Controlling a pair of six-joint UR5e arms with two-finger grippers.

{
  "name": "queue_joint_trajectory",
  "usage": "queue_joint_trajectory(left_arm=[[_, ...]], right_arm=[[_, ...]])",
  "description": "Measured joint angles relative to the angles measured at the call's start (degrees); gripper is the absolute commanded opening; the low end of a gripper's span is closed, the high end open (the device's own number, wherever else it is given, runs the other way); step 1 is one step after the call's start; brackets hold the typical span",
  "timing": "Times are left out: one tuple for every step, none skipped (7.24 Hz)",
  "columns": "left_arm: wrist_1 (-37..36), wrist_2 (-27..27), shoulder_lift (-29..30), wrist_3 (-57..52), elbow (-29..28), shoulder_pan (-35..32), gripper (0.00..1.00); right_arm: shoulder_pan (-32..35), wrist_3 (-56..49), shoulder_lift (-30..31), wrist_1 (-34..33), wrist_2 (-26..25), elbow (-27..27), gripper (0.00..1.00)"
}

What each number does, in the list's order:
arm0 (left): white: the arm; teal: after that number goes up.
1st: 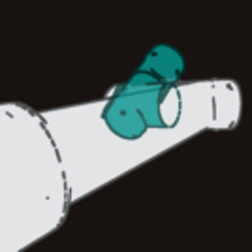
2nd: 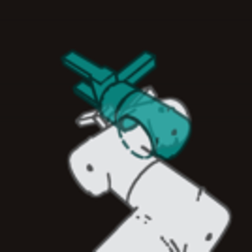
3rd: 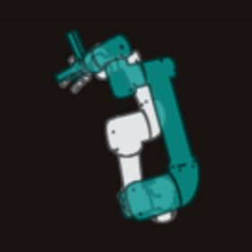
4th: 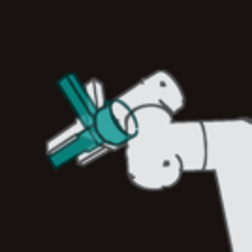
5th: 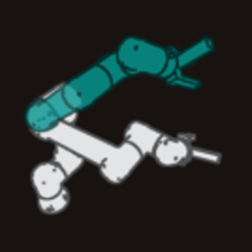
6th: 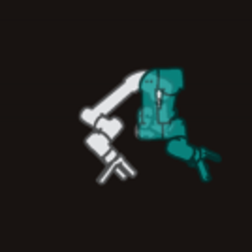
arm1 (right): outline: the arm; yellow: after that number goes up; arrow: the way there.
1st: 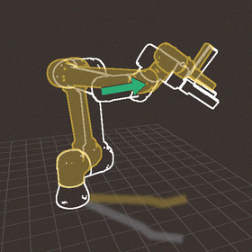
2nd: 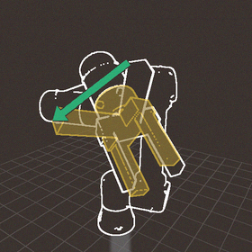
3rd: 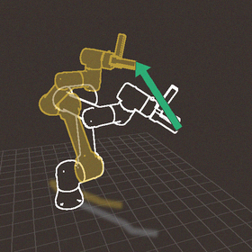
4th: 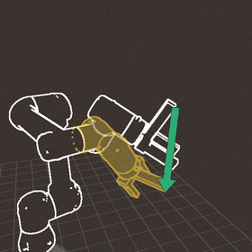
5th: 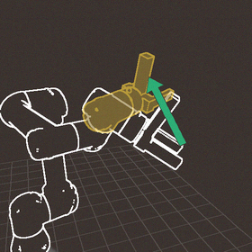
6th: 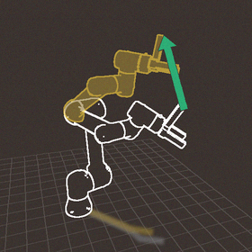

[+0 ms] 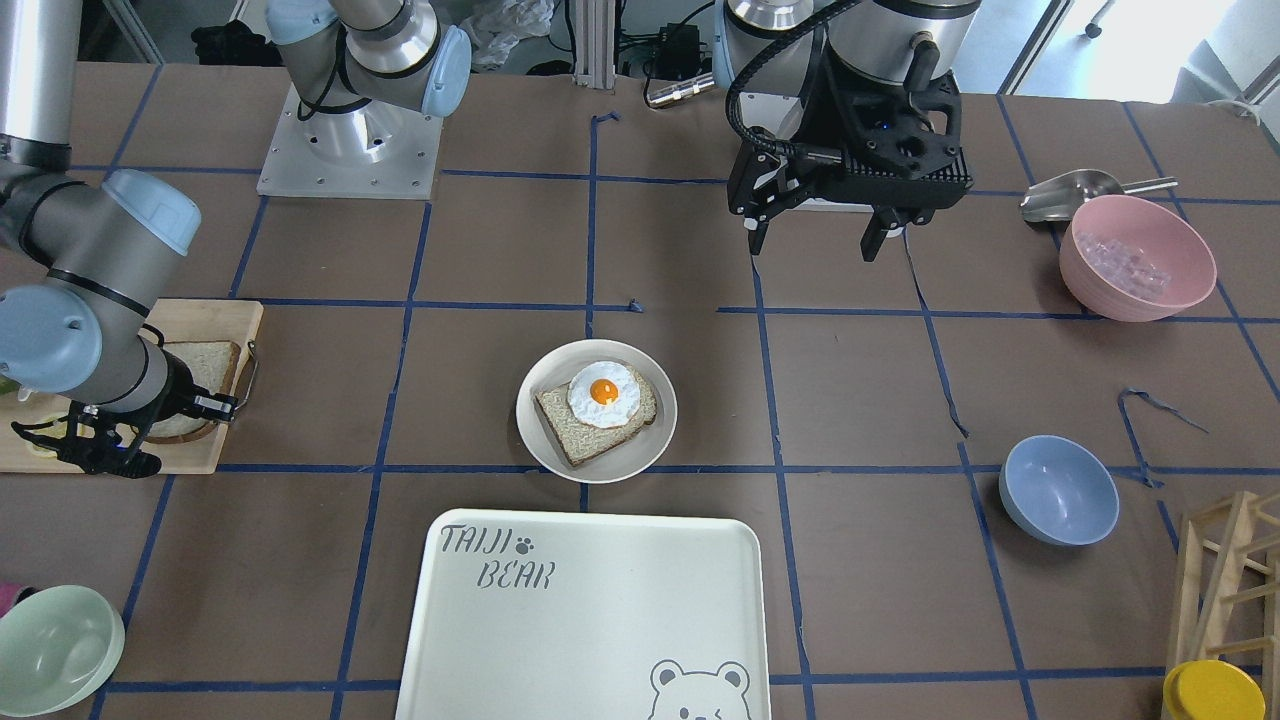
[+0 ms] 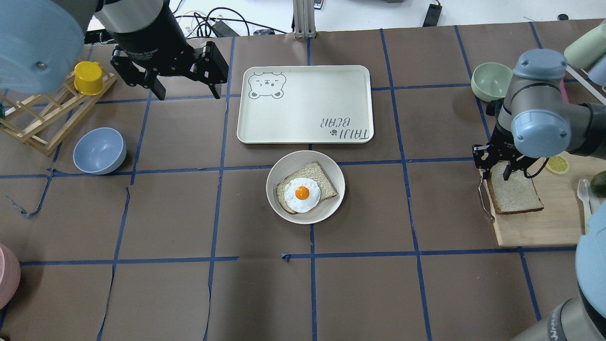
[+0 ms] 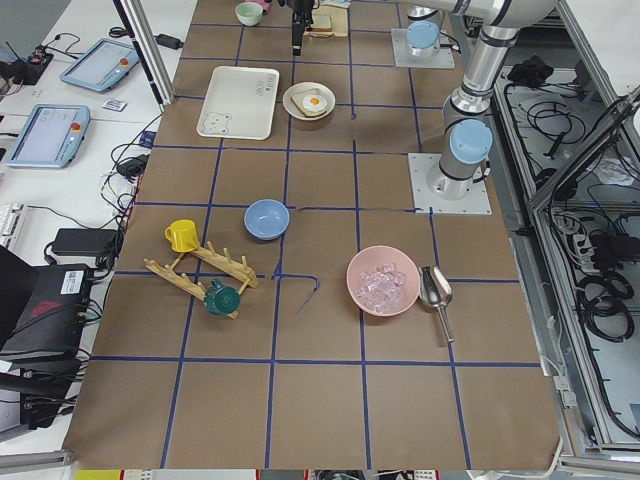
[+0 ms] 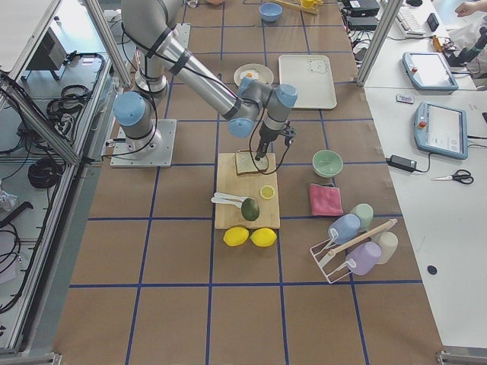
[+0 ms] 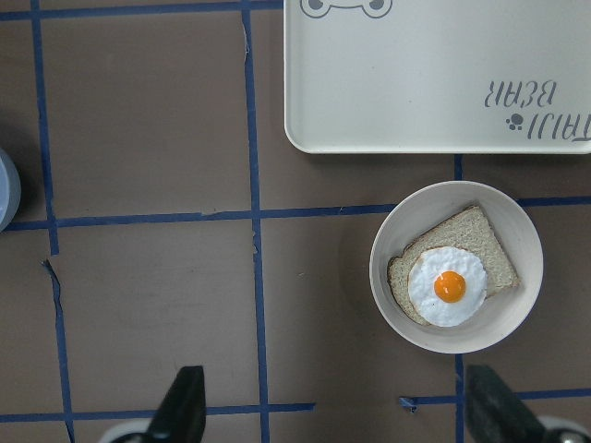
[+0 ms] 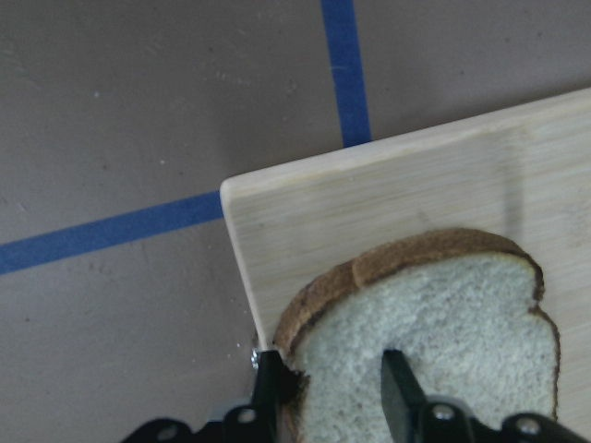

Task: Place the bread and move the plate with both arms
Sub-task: 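Lower the right gripper and grasp the bread slice by its edge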

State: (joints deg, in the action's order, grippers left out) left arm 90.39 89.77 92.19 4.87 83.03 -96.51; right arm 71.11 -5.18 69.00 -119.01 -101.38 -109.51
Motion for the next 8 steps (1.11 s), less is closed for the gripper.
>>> queue_joint_trajectory(left_arm=[[0.0, 0.0, 0.0, 0.0, -0.1, 0.0, 1.00], [0.0, 0.0, -0.1, 0.0, -0.2, 0.0, 1.00], [0.0, 0.1, -0.2, 0.0, -0.2, 0.0, 1.00], [0.0, 0.2, -0.2, 0.0, -0.2, 0.0, 1.00], [0.1, 0.2, -0.3, 0.0, -0.1, 0.0, 1.00], [0.1, 0.1, -0.4, 0.0, -0.1, 0.0, 1.00], [0.1, 0.1, -0.4, 0.0, -0.1, 0.0, 1.00], [0.0, 0.1, -0.5, 0.0, -0.1, 0.0, 1.00]], right_arm=[[0.0, 0.0, 0.0, 0.0, 0.2, 0.0, 0.00], [0.0, 0.0, -0.1, 0.1, 0.3, 0.0, 0.00], [0.0, -0.1, 0.0, 0.2, 0.4, 0.1, 0.00], [0.0, -0.1, 0.0, 0.2, 0.2, 0.3, 0.00], [0.0, -0.1, 0.3, 0.3, 0.1, 0.5, 0.00], [0.0, -0.1, 0.6, 0.5, 0.0, 0.6, 0.00], [0.0, -0.1, 0.9, 1.1, -0.1, 1.0, 0.00], [0.0, -0.1, 1.3, 2.8, -0.1, 1.8, 0.00]])
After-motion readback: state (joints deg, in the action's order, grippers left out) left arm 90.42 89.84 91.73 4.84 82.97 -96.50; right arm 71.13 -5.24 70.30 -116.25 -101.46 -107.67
